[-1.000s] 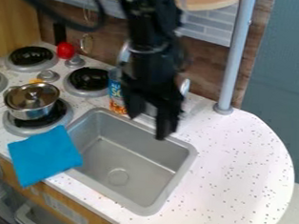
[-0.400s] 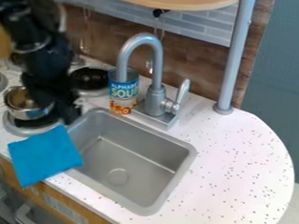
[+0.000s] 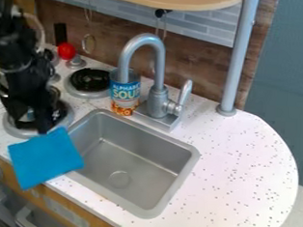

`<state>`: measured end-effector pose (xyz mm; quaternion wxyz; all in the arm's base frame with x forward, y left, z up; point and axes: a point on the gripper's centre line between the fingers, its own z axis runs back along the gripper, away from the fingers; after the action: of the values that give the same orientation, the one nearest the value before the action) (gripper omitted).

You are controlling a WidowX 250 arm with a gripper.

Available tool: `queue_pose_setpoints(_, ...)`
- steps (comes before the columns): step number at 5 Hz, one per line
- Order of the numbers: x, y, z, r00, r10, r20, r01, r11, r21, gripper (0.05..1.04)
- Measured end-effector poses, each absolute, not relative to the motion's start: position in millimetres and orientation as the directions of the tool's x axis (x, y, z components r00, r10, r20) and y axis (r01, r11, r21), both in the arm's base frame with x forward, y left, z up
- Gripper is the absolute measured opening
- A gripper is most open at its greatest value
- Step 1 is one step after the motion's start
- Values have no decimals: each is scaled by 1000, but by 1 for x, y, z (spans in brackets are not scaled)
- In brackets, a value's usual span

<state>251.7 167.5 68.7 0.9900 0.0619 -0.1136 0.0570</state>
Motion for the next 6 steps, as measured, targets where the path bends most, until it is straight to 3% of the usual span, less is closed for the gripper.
queue_pose_setpoints(2,253,189,42,965,133,224,-165,978,131,1001)
queue_pose_setpoints(3,259,196,34,954,141,263,-183,973,143,1001)
queue_pose_setpoints(4,264,196,11,959,169,227,-195,976,100,1001)
queue_pose_setpoints(6,282,183,-20,965,183,186,-207,971,116,1001)
